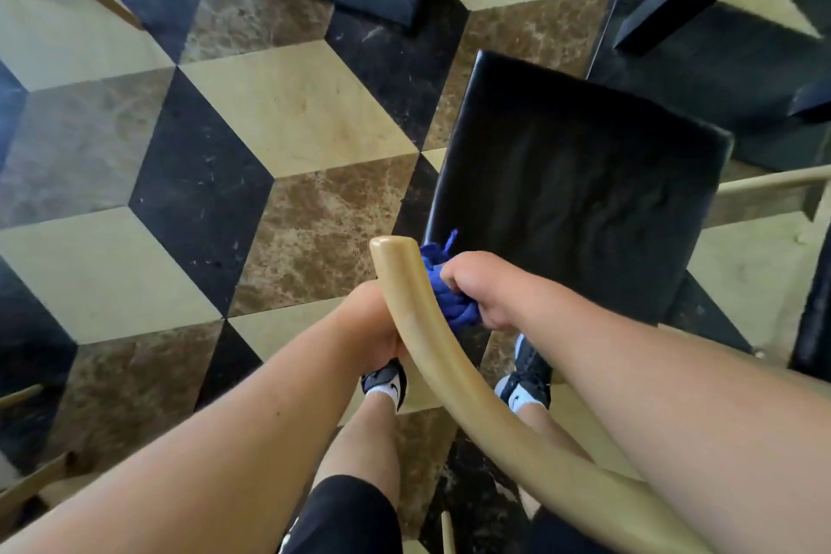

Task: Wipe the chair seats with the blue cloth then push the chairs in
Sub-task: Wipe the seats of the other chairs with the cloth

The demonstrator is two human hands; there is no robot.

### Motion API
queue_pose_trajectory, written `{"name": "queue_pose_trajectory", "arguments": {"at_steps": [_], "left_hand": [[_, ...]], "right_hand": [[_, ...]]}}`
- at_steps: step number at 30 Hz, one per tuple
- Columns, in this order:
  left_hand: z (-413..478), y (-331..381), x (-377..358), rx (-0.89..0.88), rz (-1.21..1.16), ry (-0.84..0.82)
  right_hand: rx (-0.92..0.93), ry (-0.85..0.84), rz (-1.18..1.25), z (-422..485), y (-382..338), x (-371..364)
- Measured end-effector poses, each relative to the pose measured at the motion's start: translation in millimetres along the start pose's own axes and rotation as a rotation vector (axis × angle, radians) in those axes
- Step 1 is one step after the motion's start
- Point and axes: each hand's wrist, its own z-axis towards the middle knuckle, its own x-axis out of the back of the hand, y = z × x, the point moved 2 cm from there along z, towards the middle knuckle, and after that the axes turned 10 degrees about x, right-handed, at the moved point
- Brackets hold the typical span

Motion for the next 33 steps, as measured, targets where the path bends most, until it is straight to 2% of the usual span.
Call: {"name": "queue_pose_trajectory", "arguments": {"at_steps": [3, 7, 10, 12, 15, 17, 22, 25, 27, 28, 30, 33], "left_hand": [[-29, 5, -2, -0.003, 0.125, -0.079], [-71, 10, -3, 0.027, 0.149, -0.047], [-92, 11, 0, 0.019, 0.104, 0.034], [-101, 11, 0, -0.025, 0.020, 0.063], [-108, 10, -12, -0.123, -0.132, 0.133], [-110, 7, -23, -0.188, -0.105, 0.193], [-101, 2, -37, -0.391, 0.189, 0.535], [-97, -6, -43, -0.477, 0.260, 0.783], [-104, -12, -51, -0.646, 0.321, 0.936], [-108, -16, -57, -0.735, 0.427, 1.001], [-110, -28, -79, -0.799, 0.804, 1.066], [-105, -62, -134, -0.682, 1.340, 1.079]], "right_hand": [[0.029, -0.021, 0.099, -35, -11, -6], [0.031, -0.091, 0.018, -86, -31, -16], [0.070, -0.045, 0.036, -123, -47, -19], [0.210, 0.054, -0.007, -140, -58, -19], [0.589, 0.251, -0.469, -165, -62, -26], [0.734, 0.267, -0.584, -184, -48, -35], [0.975, 0.238, -0.933, -222, 2, -22], [1.009, 0.185, -1.130, -240, 36, 11], [0.997, 0.186, -1.204, -254, 62, 44], [0.985, 0.200, -1.231, -261, 74, 64], [0.957, 0.247, -1.274, -275, 96, 105], [0.966, 0.354, -1.354, -292, 118, 167]]}}
